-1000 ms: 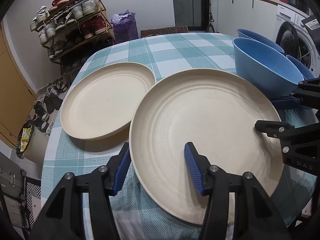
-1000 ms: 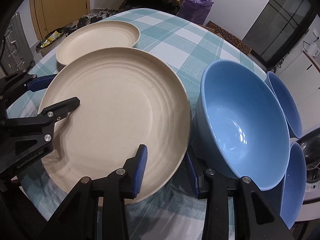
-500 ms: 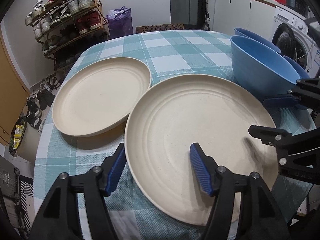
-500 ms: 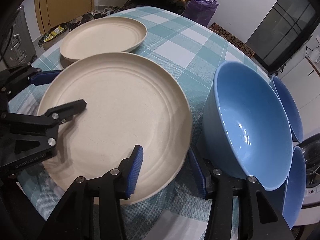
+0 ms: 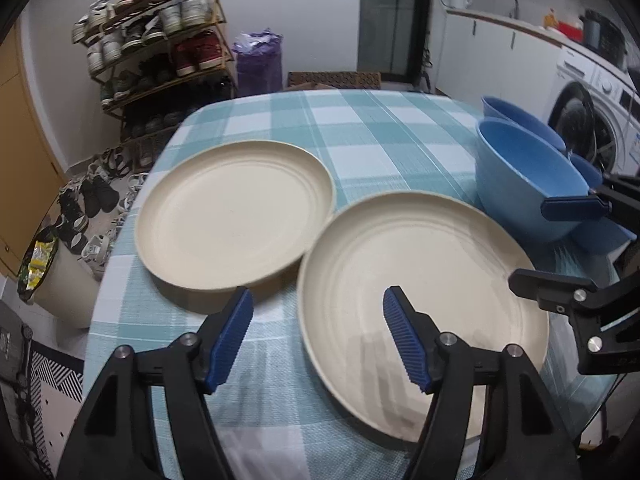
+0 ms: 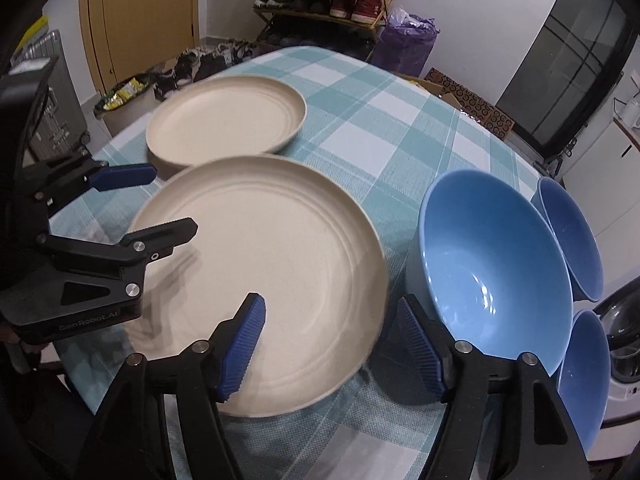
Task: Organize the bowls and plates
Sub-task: 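Open both grippers and pull them back from the plate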
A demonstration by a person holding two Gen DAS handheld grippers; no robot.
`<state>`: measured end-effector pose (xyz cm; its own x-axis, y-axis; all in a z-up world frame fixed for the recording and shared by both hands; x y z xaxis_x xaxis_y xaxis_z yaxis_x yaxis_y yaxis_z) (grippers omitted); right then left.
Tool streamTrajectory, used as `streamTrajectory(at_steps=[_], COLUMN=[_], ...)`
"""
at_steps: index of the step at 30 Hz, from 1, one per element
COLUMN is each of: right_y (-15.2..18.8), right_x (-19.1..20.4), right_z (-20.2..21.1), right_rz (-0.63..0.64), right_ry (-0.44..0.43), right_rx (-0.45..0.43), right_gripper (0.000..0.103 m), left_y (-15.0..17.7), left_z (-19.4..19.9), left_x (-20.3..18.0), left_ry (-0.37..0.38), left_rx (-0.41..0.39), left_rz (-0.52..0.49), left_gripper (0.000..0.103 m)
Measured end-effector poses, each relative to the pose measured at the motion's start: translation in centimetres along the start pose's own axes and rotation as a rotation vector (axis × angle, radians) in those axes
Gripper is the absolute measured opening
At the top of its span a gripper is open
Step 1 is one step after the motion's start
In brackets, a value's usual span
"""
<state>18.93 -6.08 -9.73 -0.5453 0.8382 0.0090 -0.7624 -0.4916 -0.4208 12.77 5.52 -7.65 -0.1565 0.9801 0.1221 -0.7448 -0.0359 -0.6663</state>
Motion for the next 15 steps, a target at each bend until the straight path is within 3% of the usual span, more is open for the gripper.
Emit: streamTrajectory(at_steps=[7, 10, 13, 15], right_y=[-3.1, -4.5, -5.9, -6.8], right_x=[0.1, 0.3, 0.6, 0.8], right_z=[2.4, 3.1, 3.8, 4.2], right_rz=[-0.033, -0.036, -0.030, -0.028], right_ry=[-0.052, -0.068, -0.079, -0.100], right_rx=[-0.118, -0.149, -0.184, -0.210], right_gripper=[0.083, 0.085, 0.099, 0.101], left_y=[-1.7, -2.2, -2.5, -2.6], left_z=[1.7, 2.1, 2.0, 1.9], left_x=[4.4, 6.3, 7.7, 8.4], left_ry=[-0.025, -0.034, -0.044, -0.041], left_rx=[-0.072, -0.089, -0.091, -0.088], left_rz=[0.126, 0.177, 0.212, 0.232], left_gripper=[0.078, 0.088, 0.095, 0.102])
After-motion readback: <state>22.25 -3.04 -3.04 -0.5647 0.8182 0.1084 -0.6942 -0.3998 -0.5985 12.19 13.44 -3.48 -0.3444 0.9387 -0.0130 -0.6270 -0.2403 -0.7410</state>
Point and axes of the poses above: each gripper's, at about its wrist camera, not at the fingertips, and z roughly against the way its jaws point, x to its left, y to its underside, the point moved 7 cm from there along -z, roughly the way its jaws point, and after that the axes turned 12 degrees about -y, right-handed, at the moved point
